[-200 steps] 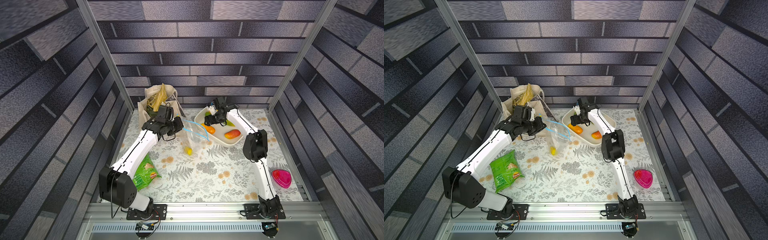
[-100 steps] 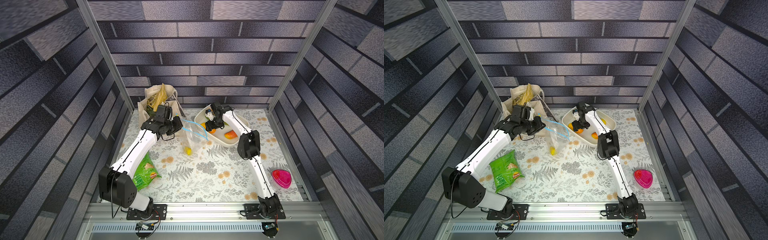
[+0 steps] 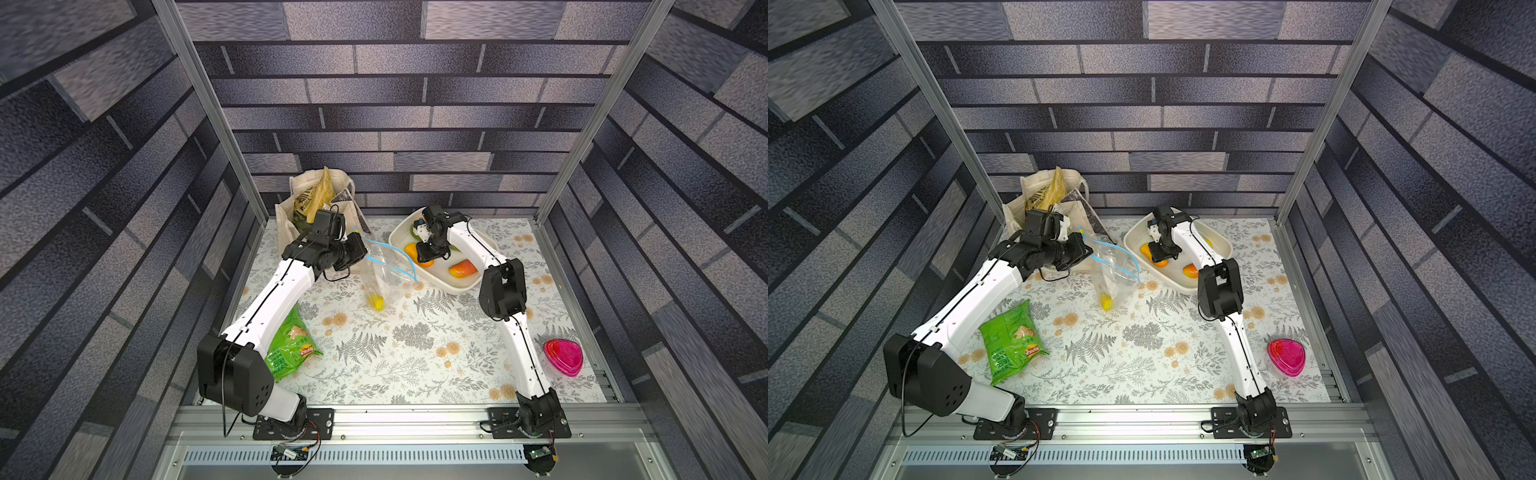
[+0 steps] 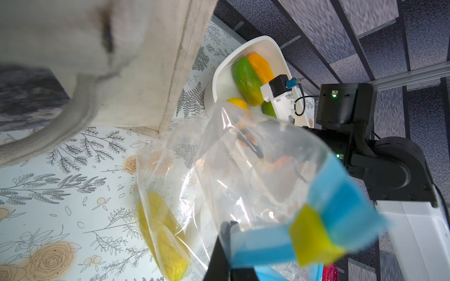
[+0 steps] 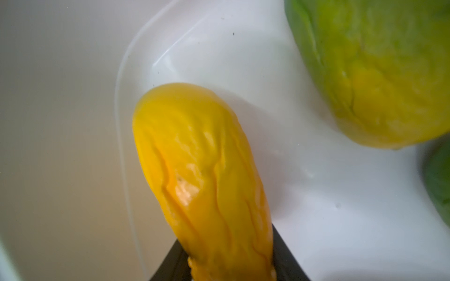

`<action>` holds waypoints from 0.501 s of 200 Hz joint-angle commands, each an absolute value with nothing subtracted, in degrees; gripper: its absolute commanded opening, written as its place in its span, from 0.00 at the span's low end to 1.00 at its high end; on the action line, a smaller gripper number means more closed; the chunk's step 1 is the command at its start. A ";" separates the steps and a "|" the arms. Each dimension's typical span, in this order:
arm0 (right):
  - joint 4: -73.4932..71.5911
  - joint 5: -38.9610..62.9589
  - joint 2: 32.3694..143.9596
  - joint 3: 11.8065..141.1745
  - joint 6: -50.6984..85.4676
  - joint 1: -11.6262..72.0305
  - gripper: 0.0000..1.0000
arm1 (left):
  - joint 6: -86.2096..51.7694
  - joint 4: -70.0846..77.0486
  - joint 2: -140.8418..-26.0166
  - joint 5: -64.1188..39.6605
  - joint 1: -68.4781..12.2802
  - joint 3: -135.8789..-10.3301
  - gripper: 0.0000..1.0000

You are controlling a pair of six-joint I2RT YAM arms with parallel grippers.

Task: Place the mango in a zip-top bag and seal the zipper
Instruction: Pick up the mango from the basket.

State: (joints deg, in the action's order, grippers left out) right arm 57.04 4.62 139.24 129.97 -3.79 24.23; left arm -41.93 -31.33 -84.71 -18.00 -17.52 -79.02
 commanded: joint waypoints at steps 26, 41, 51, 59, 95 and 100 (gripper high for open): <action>39.12 8.31 109.41 107.41 5.39 24.19 0.14 | -40.99 -31.43 -84.00 -18.91 -17.02 -79.98 0.00; 29.82 14.06 99.64 96.72 8.38 24.47 0.12 | -41.11 -31.25 -84.43 -19.23 -17.05 -80.19 0.00; 22.24 18.19 93.28 89.41 10.84 24.89 0.12 | -41.05 -31.14 -84.84 -19.44 -17.12 -80.48 0.00; 16.69 21.44 88.93 84.83 11.97 25.65 0.12 | -40.99 -31.18 -85.35 -19.71 -17.13 -80.87 0.00; 9.58 26.02 83.71 79.78 10.22 33.12 0.12 | -41.78 -30.63 -86.88 -21.25 -17.31 -82.46 0.00; 10.29 26.35 84.34 80.23 8.67 34.10 0.12 | -41.88 -30.38 -86.89 -21.52 -17.37 -82.52 0.00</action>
State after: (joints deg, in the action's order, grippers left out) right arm 16.93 20.84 81.25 81.62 9.89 29.71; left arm -41.98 -31.09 -86.06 -19.68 -17.47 -80.25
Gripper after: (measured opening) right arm 0.452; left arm 0.049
